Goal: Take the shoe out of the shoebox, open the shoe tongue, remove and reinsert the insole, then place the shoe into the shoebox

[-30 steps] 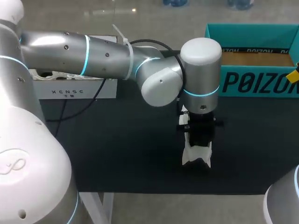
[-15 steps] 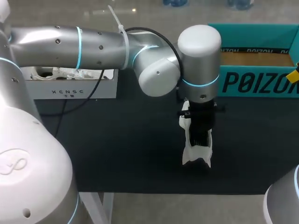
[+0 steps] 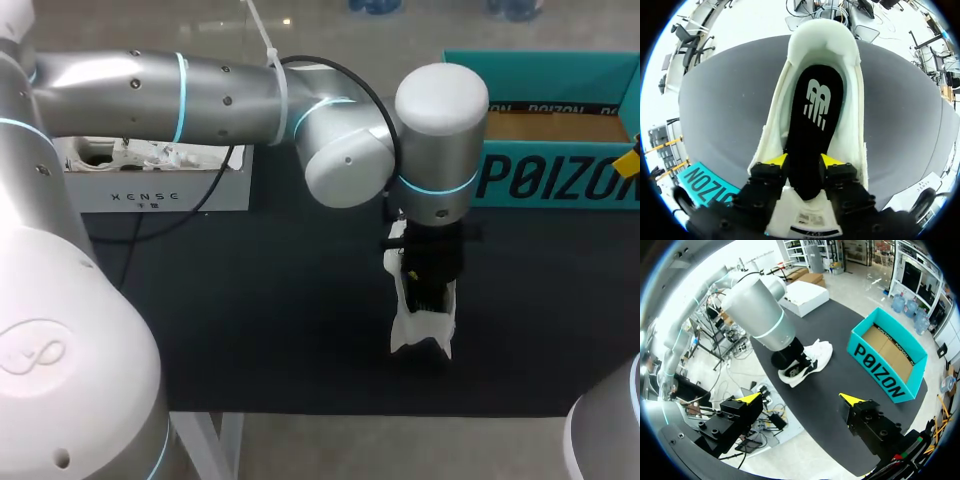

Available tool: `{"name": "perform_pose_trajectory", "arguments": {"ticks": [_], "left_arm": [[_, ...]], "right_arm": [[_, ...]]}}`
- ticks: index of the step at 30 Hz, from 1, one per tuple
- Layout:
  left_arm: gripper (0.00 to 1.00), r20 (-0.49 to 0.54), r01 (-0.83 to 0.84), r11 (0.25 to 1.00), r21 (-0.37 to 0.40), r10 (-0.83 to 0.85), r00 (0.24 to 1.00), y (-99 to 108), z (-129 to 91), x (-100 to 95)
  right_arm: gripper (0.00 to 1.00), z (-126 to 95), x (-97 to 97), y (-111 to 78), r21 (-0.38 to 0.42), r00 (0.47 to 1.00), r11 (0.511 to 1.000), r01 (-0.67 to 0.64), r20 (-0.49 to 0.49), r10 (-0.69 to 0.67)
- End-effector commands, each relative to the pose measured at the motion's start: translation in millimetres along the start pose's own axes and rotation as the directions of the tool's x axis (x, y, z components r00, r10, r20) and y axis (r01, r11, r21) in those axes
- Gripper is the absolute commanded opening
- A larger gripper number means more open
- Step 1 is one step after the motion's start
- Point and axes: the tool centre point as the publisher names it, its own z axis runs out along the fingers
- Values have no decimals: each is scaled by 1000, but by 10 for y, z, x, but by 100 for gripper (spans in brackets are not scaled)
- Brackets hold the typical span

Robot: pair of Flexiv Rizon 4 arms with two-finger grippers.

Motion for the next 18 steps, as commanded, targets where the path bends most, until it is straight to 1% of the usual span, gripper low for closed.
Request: {"name": "perform_pose_trajectory", "arguments": {"ticks": [1, 2, 3, 9, 14, 18], "left_arm": [[99, 0, 3, 1000, -5, -3, 1000, -10, -4, 52], [98, -2, 4, 1000, -4, -4, 1000, -11, -3, 63], [100, -2, 5, 1000, -3, -5, 1000, -10, -1, 75], [100, 3, 14, 1000, 4, -14, 1000, 3, 3, 109], [100, 20, 18, 1000, -7, -18, 1000, 15, -117, 92], [100, 36, 17, 999, -34, -16, 999, 37, -280, 62]], "right_arm": [[100, -1, -15, 24, 6, 1000, 1000, -1, -3, 1], [100, -1, -15, 24, 6, 1000, 1000, -1, -3, 1], [100, -1, -15, 24, 6, 1000, 1000, -1, -3, 1], [100, -1, -15, 24, 6, 1000, 1000, -1, -3, 1], [100, -1, -15, 24, 6, 1000, 1000, -1, -3, 1], [100, -1, -15, 24, 6, 1000, 1000, -1, -3, 1]]}}
